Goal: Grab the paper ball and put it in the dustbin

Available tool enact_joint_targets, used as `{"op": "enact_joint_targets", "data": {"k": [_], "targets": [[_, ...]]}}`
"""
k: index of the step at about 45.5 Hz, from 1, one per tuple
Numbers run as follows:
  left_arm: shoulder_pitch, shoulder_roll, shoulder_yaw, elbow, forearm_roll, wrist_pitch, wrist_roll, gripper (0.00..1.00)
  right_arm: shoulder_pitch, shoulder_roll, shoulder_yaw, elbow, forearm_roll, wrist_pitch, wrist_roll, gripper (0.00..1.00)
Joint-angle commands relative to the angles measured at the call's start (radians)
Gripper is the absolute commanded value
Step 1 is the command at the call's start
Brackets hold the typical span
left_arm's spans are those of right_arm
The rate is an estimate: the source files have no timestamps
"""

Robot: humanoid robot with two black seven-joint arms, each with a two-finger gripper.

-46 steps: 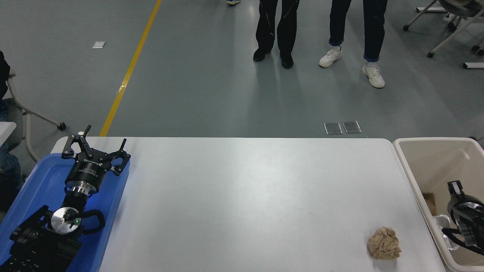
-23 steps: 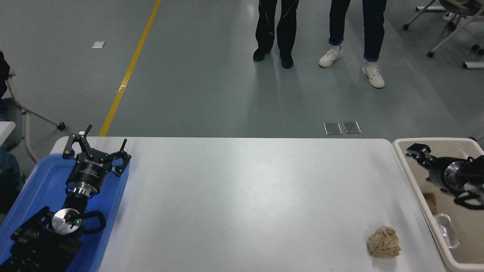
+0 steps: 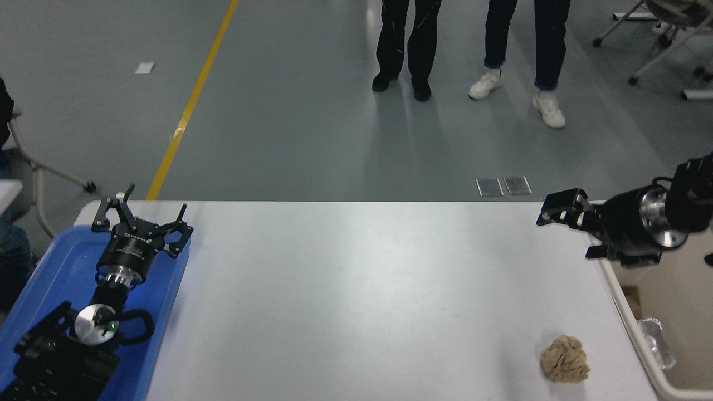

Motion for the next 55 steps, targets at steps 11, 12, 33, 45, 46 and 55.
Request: {"op": "enact_joint_targets", "data": {"k": [11,12,33,45,46,55], "targets": [[0.000,0.001,0.000,0.000,0.000,0.000,0.000,0.99,0.348,0.121,0.045,0.046,0.002,0.452,-0.002,1.00],[0.000,0.001,0.000,0.000,0.000,0.000,0.000,0.99,0.352,0.121,0.050,0.046,0.002,0.459,-0.002,1.00],[0.001,0.001,0.000,0.000,0.000,0.000,-0.002,0.99,0.345,0.115,0.050,0.046,0.002,0.459,-0.008,1.00],[0.001,0.001,0.000,0.000,0.000,0.000,-0.002,0.99,0.213,0.053,-0.042,0.046,0.001,0.407,-0.008,1.00],[0.001,0.000,-0.001,0.000,0.000,0.000,-0.002,0.99,0.196,0.044,-0.051,0.046,-0.001,0.392,-0.008,1.00],[0.000,0.000,-0.001,0.000,0.000,0.000,-0.002,0.99,-0.025,-0.097,-0.071,0.009,-0.018,0.217,-0.008,1.00]]}}
